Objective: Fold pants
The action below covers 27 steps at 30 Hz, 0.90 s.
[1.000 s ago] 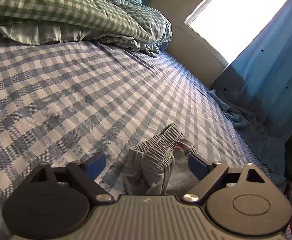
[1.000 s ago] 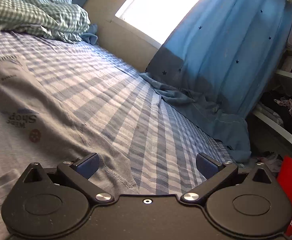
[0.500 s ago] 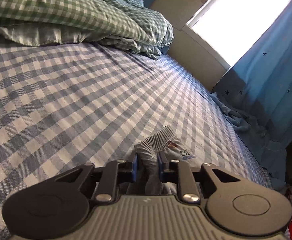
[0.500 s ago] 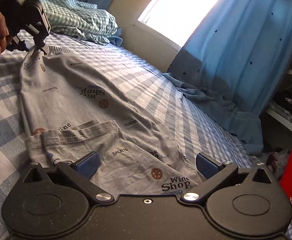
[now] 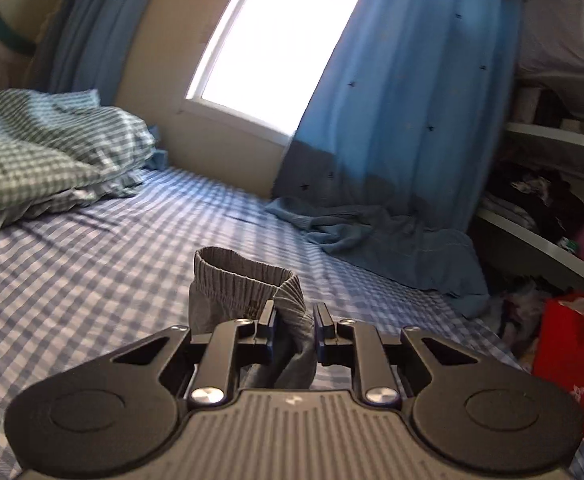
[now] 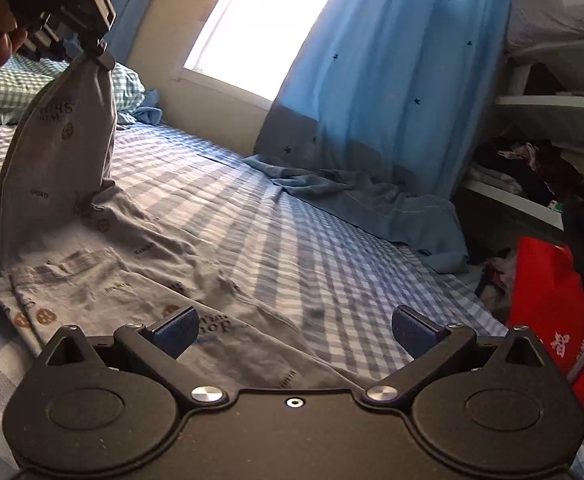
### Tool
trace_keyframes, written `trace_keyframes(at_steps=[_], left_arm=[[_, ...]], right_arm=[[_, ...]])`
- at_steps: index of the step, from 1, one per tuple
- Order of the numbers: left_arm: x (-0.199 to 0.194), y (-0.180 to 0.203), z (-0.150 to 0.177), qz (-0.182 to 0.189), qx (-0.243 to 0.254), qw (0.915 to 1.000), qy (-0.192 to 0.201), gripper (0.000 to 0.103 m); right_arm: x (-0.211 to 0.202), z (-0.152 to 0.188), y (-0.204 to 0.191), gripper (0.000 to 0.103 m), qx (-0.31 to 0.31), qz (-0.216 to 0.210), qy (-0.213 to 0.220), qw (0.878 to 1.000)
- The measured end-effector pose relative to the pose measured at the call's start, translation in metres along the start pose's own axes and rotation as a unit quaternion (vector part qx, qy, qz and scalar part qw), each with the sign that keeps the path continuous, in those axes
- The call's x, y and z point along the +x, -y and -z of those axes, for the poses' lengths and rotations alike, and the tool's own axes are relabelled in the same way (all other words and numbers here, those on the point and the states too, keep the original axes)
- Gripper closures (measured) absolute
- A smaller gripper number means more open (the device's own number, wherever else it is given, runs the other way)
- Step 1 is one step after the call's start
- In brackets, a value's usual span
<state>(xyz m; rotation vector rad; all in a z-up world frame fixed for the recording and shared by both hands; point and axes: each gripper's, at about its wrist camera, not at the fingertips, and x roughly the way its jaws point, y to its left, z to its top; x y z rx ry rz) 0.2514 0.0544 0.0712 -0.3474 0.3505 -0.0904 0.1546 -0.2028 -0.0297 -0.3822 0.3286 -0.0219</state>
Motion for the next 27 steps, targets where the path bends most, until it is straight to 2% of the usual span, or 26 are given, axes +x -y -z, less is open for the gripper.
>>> trace_keyframes(at_steps=[5,8,11,15,17,20,21,23,24,25,27], left_arm=[[-0.019,0.081,0.022,0.073,0.074,0.9945,-0.008,0.084],[-0.028,0.121,0.050,0.110,0.123,0.9860,-0.026,0.084],[-0.029,0.156,0.092,0.140,0.171,0.9730,-0.065,0.085],[-0.021,0.187,0.165,0.161,0.229,0.9518,-0.127,0.085],[-0.013,0.191,0.195,0.160,0.239,0.9452,-0.155,0.085],[-0.013,0.189,0.217,0.157,0.248,0.9422,-0.162,0.084],[-0.017,0.186,0.219,0.159,0.253,0.9415,-0.156,0.082],[-0.029,0.179,0.218,0.166,0.255,0.9423,-0.141,0.072],[-0.035,0.176,0.217,0.172,0.255,0.9418,-0.136,0.061],[-0.039,0.173,0.215,0.174,0.257,0.9414,-0.132,0.045],[-0.046,0.167,0.213,0.175,0.270,0.9390,-0.122,0.037]], right_arm=[[-0.014,0.034,0.044,0.001,0.021,0.042,-0.022,0.999],[-0.023,0.054,0.067,0.001,0.027,0.066,-0.034,0.997],[-0.032,0.076,0.087,0.001,0.037,0.083,-0.049,0.995],[-0.040,0.102,0.103,0.001,0.058,0.091,-0.074,0.991],[-0.044,0.112,0.106,0.001,0.062,0.092,-0.084,0.990],[-0.047,0.121,0.112,0.001,0.060,0.088,-0.090,0.990],[-0.048,0.123,0.113,0.001,0.059,0.086,-0.089,0.991],[-0.046,0.122,0.118,0.001,0.058,0.083,-0.086,0.991],[-0.043,0.120,0.121,0.001,0.059,0.079,-0.082,0.992],[-0.040,0.116,0.124,0.001,0.062,0.073,-0.077,0.992],[-0.035,0.106,0.130,0.001,0.075,0.046,-0.066,0.994]])
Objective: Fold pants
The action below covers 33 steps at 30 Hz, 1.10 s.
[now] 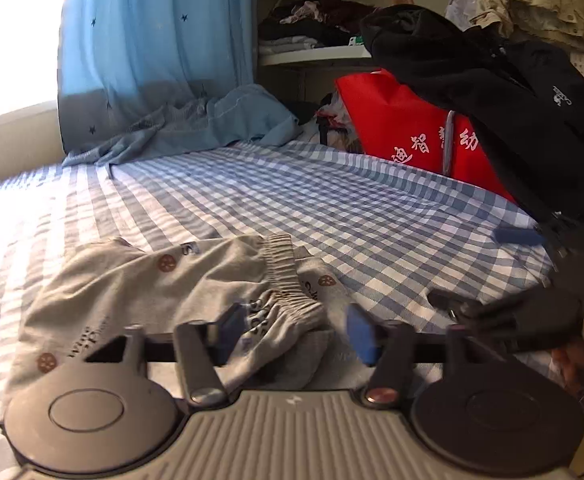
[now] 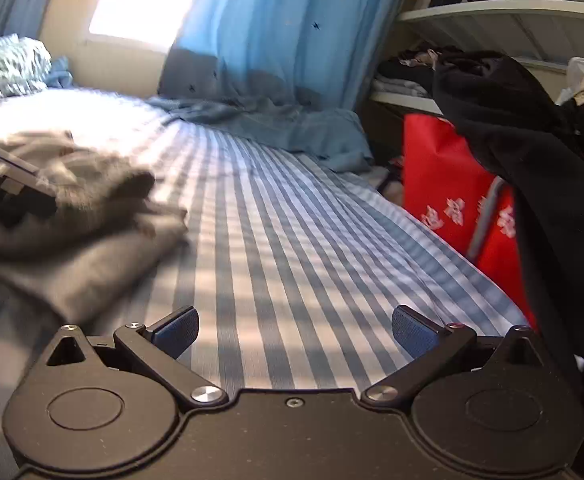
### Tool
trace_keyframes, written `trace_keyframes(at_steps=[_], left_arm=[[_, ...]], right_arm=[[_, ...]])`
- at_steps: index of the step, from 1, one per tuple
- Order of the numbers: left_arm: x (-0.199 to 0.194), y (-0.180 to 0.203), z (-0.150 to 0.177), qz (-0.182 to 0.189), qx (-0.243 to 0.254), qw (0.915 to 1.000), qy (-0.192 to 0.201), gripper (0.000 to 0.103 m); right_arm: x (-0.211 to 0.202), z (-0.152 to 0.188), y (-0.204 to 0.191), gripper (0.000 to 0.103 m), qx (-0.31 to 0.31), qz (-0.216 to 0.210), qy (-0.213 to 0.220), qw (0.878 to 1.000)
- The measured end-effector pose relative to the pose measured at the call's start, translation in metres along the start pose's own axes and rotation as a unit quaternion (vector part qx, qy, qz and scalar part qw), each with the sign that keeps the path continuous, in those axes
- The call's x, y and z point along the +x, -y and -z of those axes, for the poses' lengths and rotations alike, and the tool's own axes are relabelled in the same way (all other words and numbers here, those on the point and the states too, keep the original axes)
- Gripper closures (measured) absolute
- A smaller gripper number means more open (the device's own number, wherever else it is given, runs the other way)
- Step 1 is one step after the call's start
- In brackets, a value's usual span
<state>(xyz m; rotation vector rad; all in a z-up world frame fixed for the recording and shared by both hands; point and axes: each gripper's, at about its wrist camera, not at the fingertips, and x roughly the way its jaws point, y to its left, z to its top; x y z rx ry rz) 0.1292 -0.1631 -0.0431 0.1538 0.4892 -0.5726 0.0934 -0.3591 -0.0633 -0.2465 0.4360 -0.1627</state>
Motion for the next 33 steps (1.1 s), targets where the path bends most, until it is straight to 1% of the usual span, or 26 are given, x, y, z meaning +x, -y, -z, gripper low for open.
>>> trace_keyframes(at_steps=[1,3,5,7,8,10,11,12,13,14,15,16,17,18,19,21,23,25,28,31,33], left_arm=[[-0.002,-0.001,0.002,0.001,0.009,0.9999,-0.004,0.037],[0.000,-0.001,0.006,0.002,0.020,0.9996,-0.020,0.036],[0.000,-0.002,0.010,0.002,0.028,0.9991,-0.033,0.032],[0.000,-0.001,0.013,-0.006,0.041,0.9985,-0.036,0.027],[0.001,0.002,0.014,-0.012,0.051,0.9980,-0.036,0.027],[0.004,0.007,0.014,-0.027,0.072,0.9962,-0.040,0.027],[0.006,0.010,0.014,-0.035,0.080,0.9953,-0.042,0.027],[0.007,0.012,0.014,-0.040,0.087,0.9944,-0.045,0.029],[0.009,0.014,0.014,-0.044,0.093,0.9936,-0.047,0.035],[0.010,0.016,0.013,-0.047,0.098,0.9929,-0.048,0.039],[0.012,0.018,0.013,-0.048,0.106,0.9919,-0.051,0.049],[0.013,0.020,0.012,-0.047,0.112,0.9911,-0.054,0.057],[0.013,0.022,0.012,-0.044,0.116,0.9907,-0.056,0.064],[0.014,0.024,0.011,-0.042,0.116,0.9908,-0.057,0.077],[0.014,0.024,0.010,-0.044,0.114,0.9910,-0.055,0.084],[0.012,0.021,0.007,-0.044,0.102,0.9924,-0.052,0.091],[0.007,0.013,0.002,-0.034,0.073,0.9956,-0.047,0.093],[0.001,0.008,-0.005,-0.025,0.052,0.9975,-0.042,0.093],[-0.008,0.008,-0.011,-0.016,0.050,0.9980,-0.034,0.093],[-0.008,0.012,-0.011,-0.003,0.045,0.9983,-0.037,0.093],[-0.005,0.015,-0.005,0.004,0.045,0.9980,-0.044,0.093]], right_arm=[[0.003,-0.006,0.002,0.001,0.012,-0.019,0.005,1.000],[0.012,-0.020,0.008,0.001,0.048,-0.075,0.012,0.996],[0.028,-0.035,0.013,0.001,0.082,-0.149,0.007,0.985],[0.048,-0.047,0.014,0.001,0.117,-0.230,-0.009,0.966],[0.059,-0.052,0.014,0.001,0.138,-0.269,-0.018,0.953],[0.079,-0.059,0.014,0.001,0.175,-0.315,-0.032,0.932],[0.088,-0.062,0.013,0.001,0.189,-0.326,-0.039,0.925],[0.095,-0.065,0.011,0.005,0.199,-0.333,-0.046,0.920],[0.101,-0.068,0.010,0.009,0.207,-0.341,-0.051,0.916],[0.107,-0.069,0.009,0.017,0.216,-0.344,-0.059,0.912],[0.112,-0.070,0.008,0.028,0.224,-0.342,-0.069,0.910],[0.117,-0.071,0.007,0.034,0.230,-0.339,-0.076,0.909],[0.120,-0.071,0.007,0.047,0.234,-0.340,-0.081,0.907],[0.122,-0.071,0.006,0.058,0.237,-0.343,-0.085,0.905],[0.125,-0.071,0.005,0.065,0.242,-0.345,-0.090,0.902],[0.127,-0.069,0.006,0.084,0.252,-0.345,-0.093,0.899],[0.124,-0.070,0.009,0.098,0.264,-0.346,-0.084,0.897],[0.115,-0.074,0.017,0.101,0.271,-0.342,-0.068,0.897],[0.100,-0.081,0.031,0.101,0.279,-0.336,-0.048,0.898],[0.087,-0.082,0.037,0.101,0.275,-0.324,-0.043,0.904],[0.081,-0.078,0.038,0.101,0.266,-0.306,-0.047,0.913]])
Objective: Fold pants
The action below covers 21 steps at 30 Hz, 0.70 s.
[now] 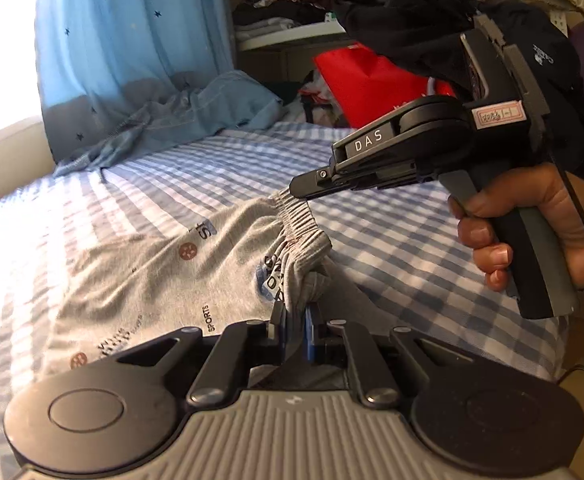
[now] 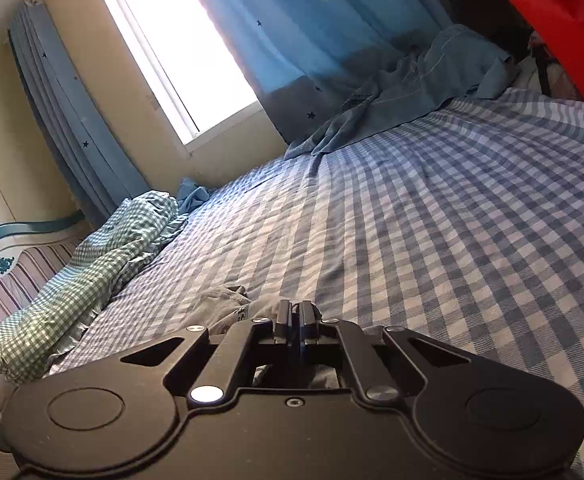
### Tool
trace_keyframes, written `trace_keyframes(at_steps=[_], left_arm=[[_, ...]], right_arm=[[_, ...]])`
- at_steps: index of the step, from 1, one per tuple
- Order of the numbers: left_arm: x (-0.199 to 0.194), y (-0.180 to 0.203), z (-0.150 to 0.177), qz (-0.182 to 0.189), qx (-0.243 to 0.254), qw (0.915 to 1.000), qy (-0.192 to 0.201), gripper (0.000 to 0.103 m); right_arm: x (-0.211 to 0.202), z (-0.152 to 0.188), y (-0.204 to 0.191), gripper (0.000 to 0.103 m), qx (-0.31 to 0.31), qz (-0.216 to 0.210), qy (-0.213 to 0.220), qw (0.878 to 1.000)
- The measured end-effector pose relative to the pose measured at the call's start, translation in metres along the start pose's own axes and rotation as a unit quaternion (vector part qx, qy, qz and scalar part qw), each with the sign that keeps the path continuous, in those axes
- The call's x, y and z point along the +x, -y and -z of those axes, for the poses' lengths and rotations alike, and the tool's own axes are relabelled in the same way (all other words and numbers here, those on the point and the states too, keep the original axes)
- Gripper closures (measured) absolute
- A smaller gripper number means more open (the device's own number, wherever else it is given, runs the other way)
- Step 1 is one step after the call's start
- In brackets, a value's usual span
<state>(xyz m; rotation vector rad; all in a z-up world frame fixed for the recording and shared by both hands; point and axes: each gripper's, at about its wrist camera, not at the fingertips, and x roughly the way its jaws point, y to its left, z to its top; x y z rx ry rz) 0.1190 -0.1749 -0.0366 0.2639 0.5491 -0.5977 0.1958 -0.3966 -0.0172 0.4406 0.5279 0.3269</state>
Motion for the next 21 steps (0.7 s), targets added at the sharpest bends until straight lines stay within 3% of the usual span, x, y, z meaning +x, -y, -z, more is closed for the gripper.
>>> trace_keyframes(at_steps=[5,7,8,9,10,12,13,14,15,16,18,21], left_arm=[[0.010,-0.002,0.019,0.014,-0.004,0.9998,-0.011,0.091],[0.005,-0.009,0.020,0.027,-0.024,0.9993,-0.012,0.080],[0.001,-0.014,0.019,0.034,-0.037,0.9987,-0.009,0.073],[-0.004,-0.019,0.018,0.041,-0.048,0.9980,-0.004,0.051],[-0.010,-0.025,0.017,0.040,-0.057,0.9976,0.001,0.039],[-0.021,-0.039,0.016,0.035,-0.071,0.9968,0.015,0.038],[-0.025,-0.047,0.013,0.030,-0.079,0.9963,0.017,0.036],[-0.027,-0.057,0.011,0.018,-0.091,0.9955,0.020,0.033],[-0.030,-0.065,0.011,0.000,-0.104,0.9943,0.024,0.025],[-0.032,-0.074,0.009,-0.022,-0.117,0.9925,0.029,0.013],[-0.035,-0.096,0.009,-0.074,-0.152,0.9849,0.037,0.003],[-0.032,-0.128,0.012,-0.125,-0.203,0.9705,0.037,0.000]], right_arm=[[0.000,0.026,0.009,0.101,0.009,0.038,-0.020,0.999],[0.001,0.034,0.006,0.100,-0.004,0.056,-0.028,0.998],[0.000,0.037,0.003,0.092,-0.010,0.066,-0.027,0.997],[-0.002,0.039,-0.001,0.082,-0.016,0.079,-0.021,0.997],[-0.005,0.041,-0.005,0.073,-0.023,0.091,-0.012,0.996],[-0.011,0.043,-0.017,0.045,-0.039,0.107,0.014,0.993],[-0.013,0.043,-0.025,0.039,-0.048,0.116,0.026,0.992],[-0.014,0.045,-0.033,0.024,-0.059,0.127,0.036,0.990],[-0.014,0.046,-0.042,0.010,-0.072,0.139,0.048,0.987],[-0.014,0.048,-0.051,0.004,-0.086,0.149,0.060,0.983],[-0.011,0.053,-0.069,0.001,-0.121,0.172,0.082,0.974],[0.000,0.063,-0.090,0.001,-0.176,0.223,0.093,0.954]])
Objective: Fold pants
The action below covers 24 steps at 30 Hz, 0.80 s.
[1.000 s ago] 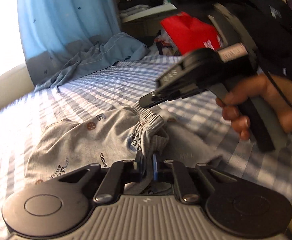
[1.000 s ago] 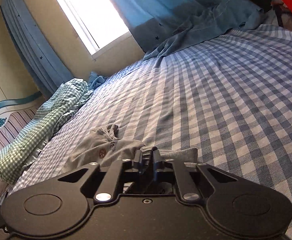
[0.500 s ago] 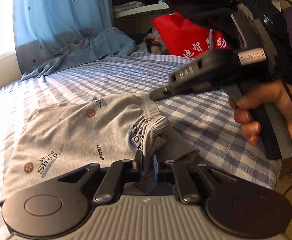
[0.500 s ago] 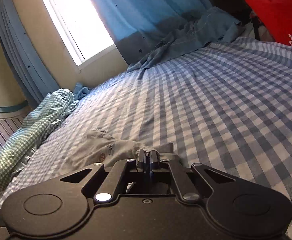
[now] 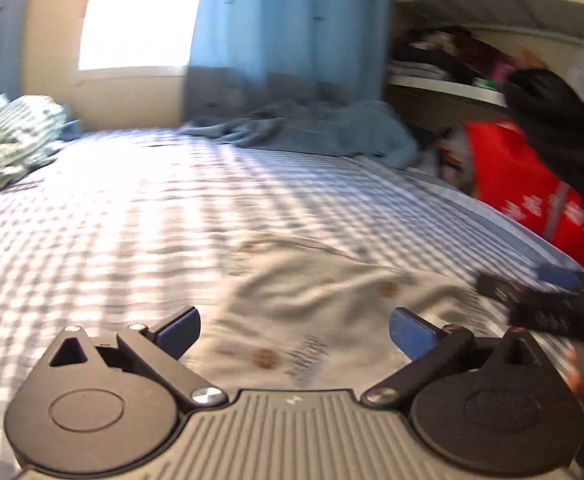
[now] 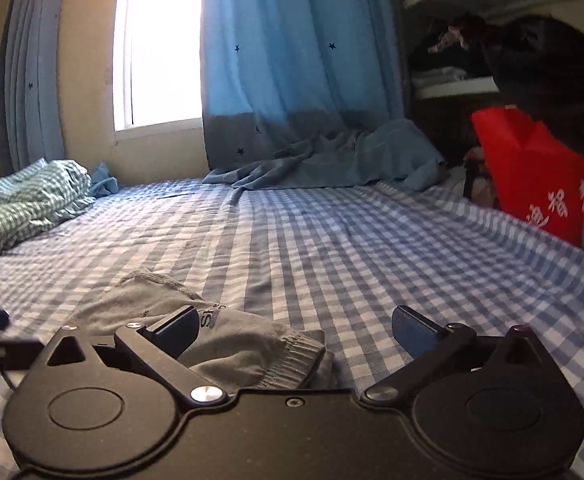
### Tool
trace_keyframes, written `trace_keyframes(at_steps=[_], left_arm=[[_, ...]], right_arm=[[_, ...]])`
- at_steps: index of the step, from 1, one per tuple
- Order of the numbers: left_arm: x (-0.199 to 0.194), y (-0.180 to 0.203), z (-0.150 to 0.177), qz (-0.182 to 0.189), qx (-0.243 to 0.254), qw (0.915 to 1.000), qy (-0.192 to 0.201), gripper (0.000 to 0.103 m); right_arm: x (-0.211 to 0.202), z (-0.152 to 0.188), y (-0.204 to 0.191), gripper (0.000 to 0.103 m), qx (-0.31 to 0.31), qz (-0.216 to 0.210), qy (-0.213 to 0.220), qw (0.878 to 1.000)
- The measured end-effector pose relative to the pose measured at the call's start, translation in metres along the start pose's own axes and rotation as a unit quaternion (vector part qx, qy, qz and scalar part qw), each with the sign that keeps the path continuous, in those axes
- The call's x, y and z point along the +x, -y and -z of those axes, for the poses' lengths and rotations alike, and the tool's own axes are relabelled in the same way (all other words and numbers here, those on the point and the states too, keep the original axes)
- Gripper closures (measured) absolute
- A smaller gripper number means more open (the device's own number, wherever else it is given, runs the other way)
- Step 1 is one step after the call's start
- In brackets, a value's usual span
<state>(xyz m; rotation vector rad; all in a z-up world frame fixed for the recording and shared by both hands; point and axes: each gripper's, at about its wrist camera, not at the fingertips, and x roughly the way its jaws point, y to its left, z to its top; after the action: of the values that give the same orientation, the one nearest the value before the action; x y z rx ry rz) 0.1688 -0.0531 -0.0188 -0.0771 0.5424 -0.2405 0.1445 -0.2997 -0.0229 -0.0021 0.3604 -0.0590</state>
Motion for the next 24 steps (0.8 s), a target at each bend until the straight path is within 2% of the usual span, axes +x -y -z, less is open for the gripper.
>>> trace_keyframes(at_steps=[3,5,9,14,18,24], left_arm=[[0.019,-0.024,0.001,-0.056,-0.021,0.9978,-0.030,0.000],[0.027,-0.036,0.008,-0.076,-0.029,0.9953,-0.052,0.000],[0.029,-0.055,0.034,-0.087,-0.048,0.9919,-0.079,0.001],[0.021,-0.061,0.047,-0.086,-0.043,0.9931,-0.066,0.001],[0.016,-0.056,0.034,-0.090,-0.043,0.9926,-0.068,0.000],[0.033,-0.044,-0.020,-0.090,-0.031,0.9953,-0.022,0.000]], right_arm=[[0.002,0.011,-0.015,0.001,-0.039,0.048,-0.007,0.998],[0.002,0.022,-0.020,0.001,-0.059,0.068,-0.016,0.996],[0.003,0.048,-0.023,0.001,-0.096,0.111,-0.039,0.988],[0.003,0.060,-0.028,0.001,-0.120,0.136,-0.046,0.982],[0.000,0.056,-0.028,0.001,-0.129,0.137,-0.033,0.982],[0.019,0.024,-0.024,0.001,-0.135,0.131,0.000,0.982]])
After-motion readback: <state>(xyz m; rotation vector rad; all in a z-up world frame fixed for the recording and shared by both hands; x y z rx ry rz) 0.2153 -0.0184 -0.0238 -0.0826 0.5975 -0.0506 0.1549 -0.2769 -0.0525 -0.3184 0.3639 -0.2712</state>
